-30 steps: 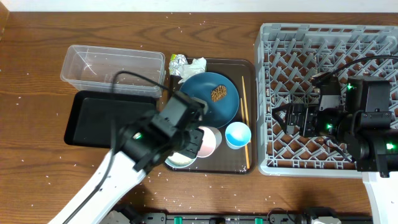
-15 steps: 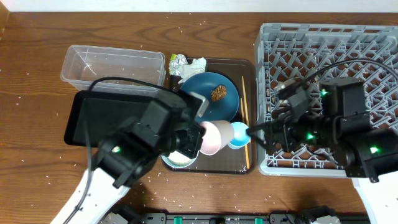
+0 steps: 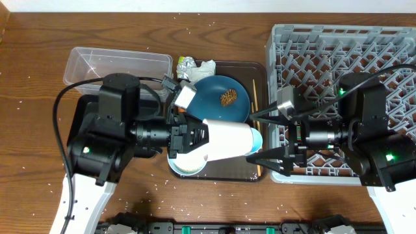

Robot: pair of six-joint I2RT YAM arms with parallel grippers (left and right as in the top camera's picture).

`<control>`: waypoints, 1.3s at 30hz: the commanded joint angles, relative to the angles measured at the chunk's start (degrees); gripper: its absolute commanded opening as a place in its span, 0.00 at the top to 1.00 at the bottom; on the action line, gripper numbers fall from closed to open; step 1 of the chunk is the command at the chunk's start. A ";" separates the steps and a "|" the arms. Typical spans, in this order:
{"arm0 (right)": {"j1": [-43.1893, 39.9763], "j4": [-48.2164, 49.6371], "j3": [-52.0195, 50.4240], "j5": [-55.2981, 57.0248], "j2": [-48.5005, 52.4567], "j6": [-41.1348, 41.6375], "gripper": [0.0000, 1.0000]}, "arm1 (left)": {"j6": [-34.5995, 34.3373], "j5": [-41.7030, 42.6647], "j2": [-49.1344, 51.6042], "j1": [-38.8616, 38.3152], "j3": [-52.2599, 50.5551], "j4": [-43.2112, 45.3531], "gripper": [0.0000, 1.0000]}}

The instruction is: Sort waste into correct bins and load items into the dishwasher rack

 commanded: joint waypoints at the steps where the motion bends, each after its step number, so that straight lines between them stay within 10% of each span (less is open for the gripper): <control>1: 0.42 1.09 1.07 -8.41 -0.44 -1.90 0.07 | 0.55 8.81 1.07 0.33 1.07 0.76 0.94; 21: 5.90 9.81 1.07 -7.45 0.33 4.13 0.34 | 0.57 9.33 1.44 0.28 1.07 5.84 0.94; 39: 8.13 7.80 1.07 -6.88 0.33 4.04 0.37 | 0.55 7.85 2.32 0.28 1.07 7.69 0.94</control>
